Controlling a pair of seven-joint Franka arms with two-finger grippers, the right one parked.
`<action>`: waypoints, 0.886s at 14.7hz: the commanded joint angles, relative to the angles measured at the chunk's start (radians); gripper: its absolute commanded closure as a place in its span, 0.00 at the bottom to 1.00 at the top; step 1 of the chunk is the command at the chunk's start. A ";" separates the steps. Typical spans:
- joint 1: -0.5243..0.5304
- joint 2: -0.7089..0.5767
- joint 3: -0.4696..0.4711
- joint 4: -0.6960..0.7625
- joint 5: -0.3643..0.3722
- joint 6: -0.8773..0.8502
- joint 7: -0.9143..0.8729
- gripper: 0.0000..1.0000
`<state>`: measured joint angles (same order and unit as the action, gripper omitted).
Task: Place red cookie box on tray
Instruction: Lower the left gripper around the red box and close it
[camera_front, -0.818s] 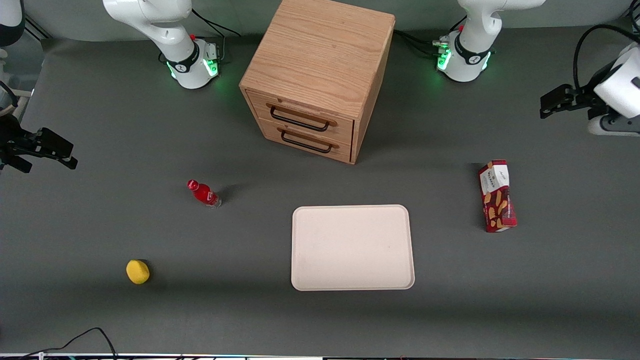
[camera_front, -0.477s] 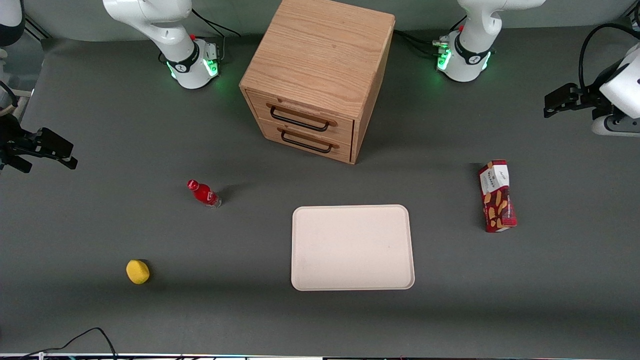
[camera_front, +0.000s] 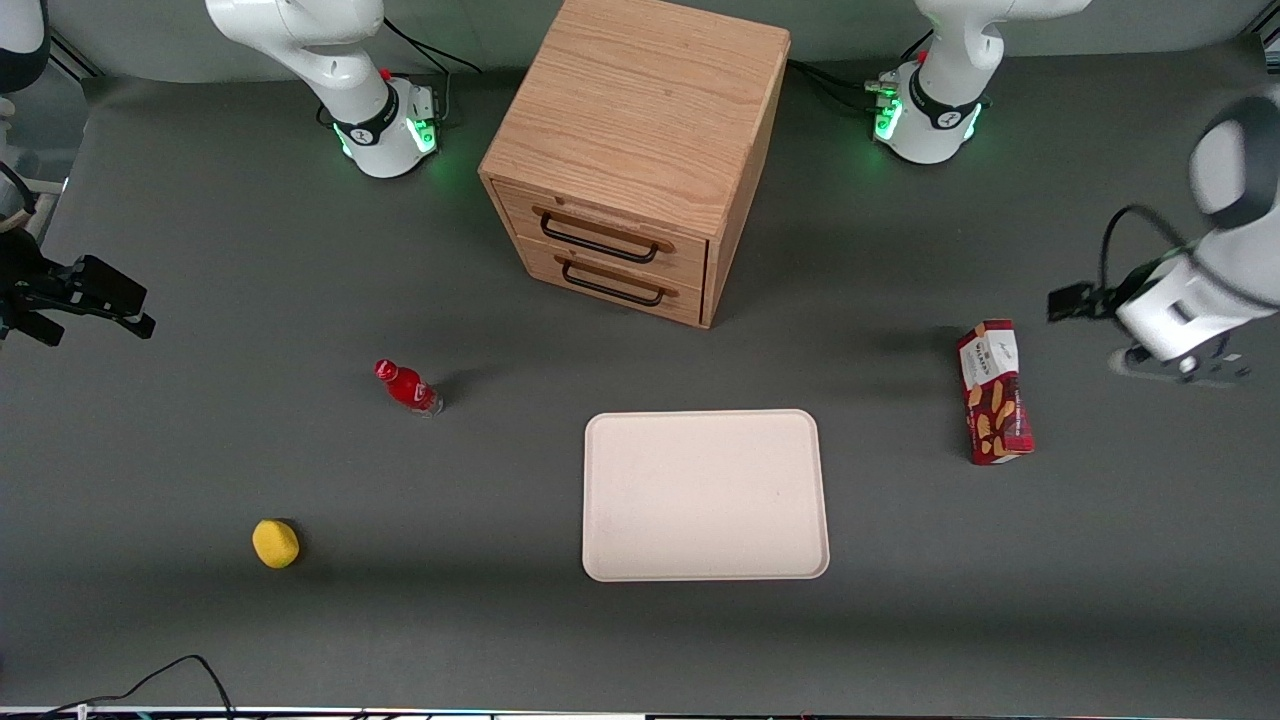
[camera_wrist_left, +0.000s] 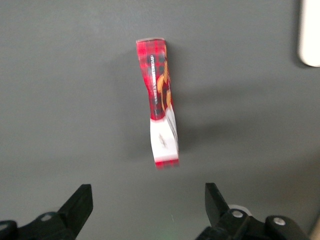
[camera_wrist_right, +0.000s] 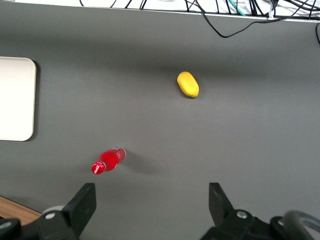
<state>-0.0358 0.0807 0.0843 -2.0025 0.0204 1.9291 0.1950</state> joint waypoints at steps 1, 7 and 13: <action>-0.004 0.023 0.002 -0.211 0.000 0.335 0.027 0.00; -0.003 0.220 0.000 -0.331 -0.011 0.798 0.026 1.00; -0.004 0.114 -0.001 -0.303 -0.016 0.633 0.021 1.00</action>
<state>-0.0365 0.2781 0.0794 -2.3165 0.0166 2.6671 0.2035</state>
